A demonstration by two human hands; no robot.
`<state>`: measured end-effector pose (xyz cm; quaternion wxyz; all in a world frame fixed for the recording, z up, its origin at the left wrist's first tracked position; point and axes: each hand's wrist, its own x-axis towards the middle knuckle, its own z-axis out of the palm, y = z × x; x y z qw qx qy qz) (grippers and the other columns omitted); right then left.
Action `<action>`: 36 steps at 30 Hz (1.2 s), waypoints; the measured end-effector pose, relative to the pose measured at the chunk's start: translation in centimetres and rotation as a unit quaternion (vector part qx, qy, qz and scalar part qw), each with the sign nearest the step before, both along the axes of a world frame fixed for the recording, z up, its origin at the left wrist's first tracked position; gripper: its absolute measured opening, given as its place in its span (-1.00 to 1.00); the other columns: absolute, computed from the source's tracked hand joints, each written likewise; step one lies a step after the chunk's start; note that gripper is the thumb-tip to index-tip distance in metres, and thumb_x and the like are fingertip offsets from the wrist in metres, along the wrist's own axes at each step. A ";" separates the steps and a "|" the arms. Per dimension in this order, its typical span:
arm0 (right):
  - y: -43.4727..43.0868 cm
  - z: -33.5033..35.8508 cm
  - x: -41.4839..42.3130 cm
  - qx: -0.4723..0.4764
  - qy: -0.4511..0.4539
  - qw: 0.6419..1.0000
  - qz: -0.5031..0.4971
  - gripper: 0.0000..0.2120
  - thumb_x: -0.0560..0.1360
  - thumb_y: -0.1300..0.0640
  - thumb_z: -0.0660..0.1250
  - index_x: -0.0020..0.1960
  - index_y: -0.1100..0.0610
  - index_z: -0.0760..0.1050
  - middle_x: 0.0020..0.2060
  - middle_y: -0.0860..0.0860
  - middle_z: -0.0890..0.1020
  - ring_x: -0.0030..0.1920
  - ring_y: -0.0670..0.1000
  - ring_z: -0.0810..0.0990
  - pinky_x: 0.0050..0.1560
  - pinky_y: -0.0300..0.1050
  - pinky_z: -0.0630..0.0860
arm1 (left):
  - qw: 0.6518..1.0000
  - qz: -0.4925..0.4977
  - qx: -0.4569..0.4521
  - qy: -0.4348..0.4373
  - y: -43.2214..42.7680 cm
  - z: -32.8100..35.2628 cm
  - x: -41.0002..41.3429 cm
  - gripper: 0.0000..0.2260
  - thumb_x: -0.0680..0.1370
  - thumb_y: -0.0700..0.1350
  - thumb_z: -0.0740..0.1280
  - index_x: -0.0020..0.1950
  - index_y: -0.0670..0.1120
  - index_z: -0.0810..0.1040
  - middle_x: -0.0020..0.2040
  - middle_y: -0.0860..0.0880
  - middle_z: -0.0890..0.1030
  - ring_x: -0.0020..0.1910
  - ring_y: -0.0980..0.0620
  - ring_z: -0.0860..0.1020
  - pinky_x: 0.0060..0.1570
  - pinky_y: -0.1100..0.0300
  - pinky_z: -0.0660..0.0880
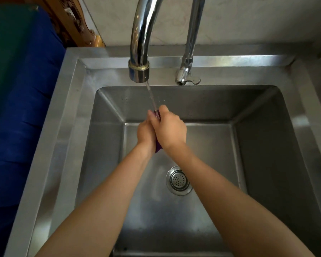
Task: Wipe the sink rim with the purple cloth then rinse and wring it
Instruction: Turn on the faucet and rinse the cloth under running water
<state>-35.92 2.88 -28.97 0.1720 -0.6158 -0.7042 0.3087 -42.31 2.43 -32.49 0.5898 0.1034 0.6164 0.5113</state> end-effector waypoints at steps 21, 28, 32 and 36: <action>0.9 -2.1 0.6 -0.046 0.147 0.985 -0.080 -0.64 0.56 -0.10 0.12 -0.03 0.19 0.46 -0.15 0.18 0.66 -0.09 0.20 0.60 -0.19 -0.05 0.46 | 0.954 0.056 -0.036 0.292 0.3 -0.2 0.9 -0.51 0.45 0.25 0.09 -0.30 -0.10 0.59 -0.13 -0.23 0.67 -0.06 -0.21 0.62 0.03 -0.12 0.52; 2.0 -2.3 0.4 -0.118 0.183 0.966 -0.142 -0.66 0.54 0.04 0.15 -0.21 0.25 0.53 -0.24 0.21 0.63 -0.17 0.19 0.57 -0.12 -0.05 0.48 | 0.926 0.035 0.006 0.375 0.1 0.4 1.2 -0.56 0.60 0.06 0.09 -0.39 -0.14 0.43 -0.31 -0.24 0.59 -0.25 -0.21 0.54 -0.18 0.00 0.46; 2.0 -2.7 0.5 -0.194 0.285 0.924 -0.165 -0.63 0.53 0.03 0.22 -0.43 0.10 0.34 -0.48 0.01 0.45 -0.39 0.01 0.42 -0.27 -0.12 0.37 | 0.922 0.022 0.006 0.385 0.0 0.7 0.9 -0.58 0.62 0.02 0.07 -0.35 -0.16 0.43 -0.32 -0.12 0.52 -0.30 -0.06 0.46 -0.23 0.14 0.33; 2.7 -2.5 1.7 -0.228 0.295 0.924 -0.085 -0.69 0.56 -0.07 0.17 -0.18 0.14 0.48 -0.33 0.00 0.52 -0.28 -0.04 0.47 -0.19 -0.26 0.41 | 0.954 0.025 0.018 0.300 -0.5 0.4 -0.5 -0.76 0.59 0.01 0.16 -0.01 -0.14 0.49 -0.22 0.01 0.53 -0.26 0.09 0.50 -0.27 0.31 0.44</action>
